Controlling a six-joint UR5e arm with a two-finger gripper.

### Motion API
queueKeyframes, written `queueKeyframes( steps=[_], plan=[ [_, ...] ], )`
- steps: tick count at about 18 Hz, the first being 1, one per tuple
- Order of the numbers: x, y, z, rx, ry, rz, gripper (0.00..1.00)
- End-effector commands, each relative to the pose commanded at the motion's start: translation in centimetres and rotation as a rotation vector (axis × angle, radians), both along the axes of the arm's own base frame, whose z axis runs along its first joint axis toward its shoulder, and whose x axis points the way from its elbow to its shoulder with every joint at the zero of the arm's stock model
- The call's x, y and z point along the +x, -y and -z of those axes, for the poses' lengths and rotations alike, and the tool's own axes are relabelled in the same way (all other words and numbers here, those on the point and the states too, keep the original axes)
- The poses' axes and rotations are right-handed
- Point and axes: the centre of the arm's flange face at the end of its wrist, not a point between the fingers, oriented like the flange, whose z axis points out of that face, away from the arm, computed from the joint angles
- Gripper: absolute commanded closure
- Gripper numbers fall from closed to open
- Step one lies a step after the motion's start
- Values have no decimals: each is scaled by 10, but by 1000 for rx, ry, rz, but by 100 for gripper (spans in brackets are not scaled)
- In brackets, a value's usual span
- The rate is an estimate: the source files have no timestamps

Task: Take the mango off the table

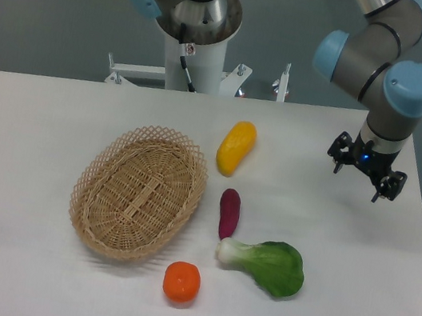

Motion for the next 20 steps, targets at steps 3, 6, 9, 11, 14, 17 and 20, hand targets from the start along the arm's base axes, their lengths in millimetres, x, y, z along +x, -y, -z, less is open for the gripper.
queueKeyframes(
  steps=[3, 6, 9, 11, 14, 17, 20],
  plan=[
    [0, -1, -1, 0, -1, 2, 0],
    [1, -2, -4, 3, -7, 11, 0],
    [2, -3, -3, 20, -7, 2, 0],
    [7, -5, 2, 39, 11, -25, 0],
    [12, -10, 6, 79, 40, -108, 0],
    [23, -10, 18, 89, 78, -158, 0],
    [43, -14, 16, 86, 90, -184, 0]
  ],
)
